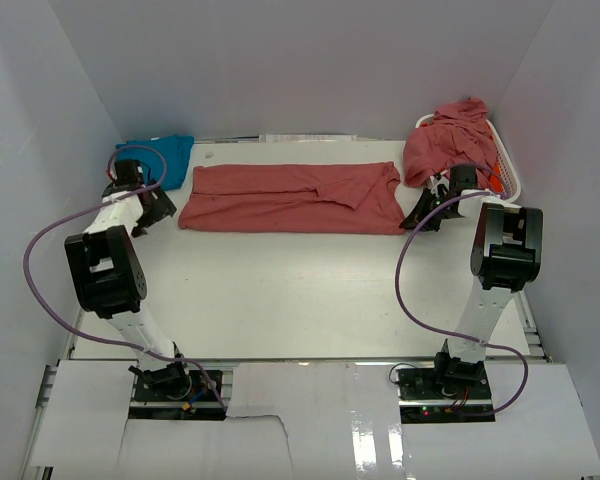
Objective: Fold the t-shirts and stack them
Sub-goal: Fold the other side of the tshirt into a rectangle
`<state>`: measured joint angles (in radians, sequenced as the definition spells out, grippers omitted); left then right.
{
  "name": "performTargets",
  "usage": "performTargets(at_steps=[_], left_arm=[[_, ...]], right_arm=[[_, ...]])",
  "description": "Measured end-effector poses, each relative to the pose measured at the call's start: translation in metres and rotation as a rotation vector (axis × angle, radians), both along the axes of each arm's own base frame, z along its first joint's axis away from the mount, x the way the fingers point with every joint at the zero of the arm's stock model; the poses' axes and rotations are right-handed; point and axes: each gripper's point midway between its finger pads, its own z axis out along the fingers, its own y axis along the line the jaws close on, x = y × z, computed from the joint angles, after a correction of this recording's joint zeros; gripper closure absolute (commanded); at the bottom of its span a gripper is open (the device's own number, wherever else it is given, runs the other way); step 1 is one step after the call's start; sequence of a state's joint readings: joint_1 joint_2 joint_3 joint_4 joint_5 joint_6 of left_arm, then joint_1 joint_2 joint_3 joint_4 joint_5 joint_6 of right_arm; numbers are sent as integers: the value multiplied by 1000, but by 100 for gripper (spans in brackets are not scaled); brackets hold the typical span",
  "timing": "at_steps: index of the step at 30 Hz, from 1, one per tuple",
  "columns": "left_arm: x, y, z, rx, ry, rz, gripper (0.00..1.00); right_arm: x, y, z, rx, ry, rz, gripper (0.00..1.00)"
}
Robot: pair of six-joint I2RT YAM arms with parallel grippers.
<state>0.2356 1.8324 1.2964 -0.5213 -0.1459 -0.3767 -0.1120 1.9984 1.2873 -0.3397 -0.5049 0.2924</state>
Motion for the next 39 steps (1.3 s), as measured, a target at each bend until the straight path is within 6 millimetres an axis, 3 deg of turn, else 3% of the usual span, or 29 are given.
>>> performTargets(at_steps=[6, 10, 18, 25, 28, 35, 39], left_arm=[[29, -19, 44, -112, -155, -24, 10], [43, -33, 51, -203, -201, -24, 10], [59, -46, 41, -289, -198, -28, 10], [75, -53, 44, -321, -218, -61, 11], [83, -63, 35, -329, -204, -104, 12], [76, -93, 13, -297, -132, -227, 13], [68, -95, 5, -291, -102, -257, 14]], right_arm=[[0, 0, 0, -1, 1, 0, 92], [0, -1, -1, -4, 2, -1, 92], [-16, -8, -2, -43, 24, -23, 92], [-29, -12, 0, -65, 45, -36, 92], [-30, -13, 0, -67, 48, -37, 92], [-31, -13, -1, -68, 55, -39, 92], [-31, -13, 0, -69, 56, -40, 92]])
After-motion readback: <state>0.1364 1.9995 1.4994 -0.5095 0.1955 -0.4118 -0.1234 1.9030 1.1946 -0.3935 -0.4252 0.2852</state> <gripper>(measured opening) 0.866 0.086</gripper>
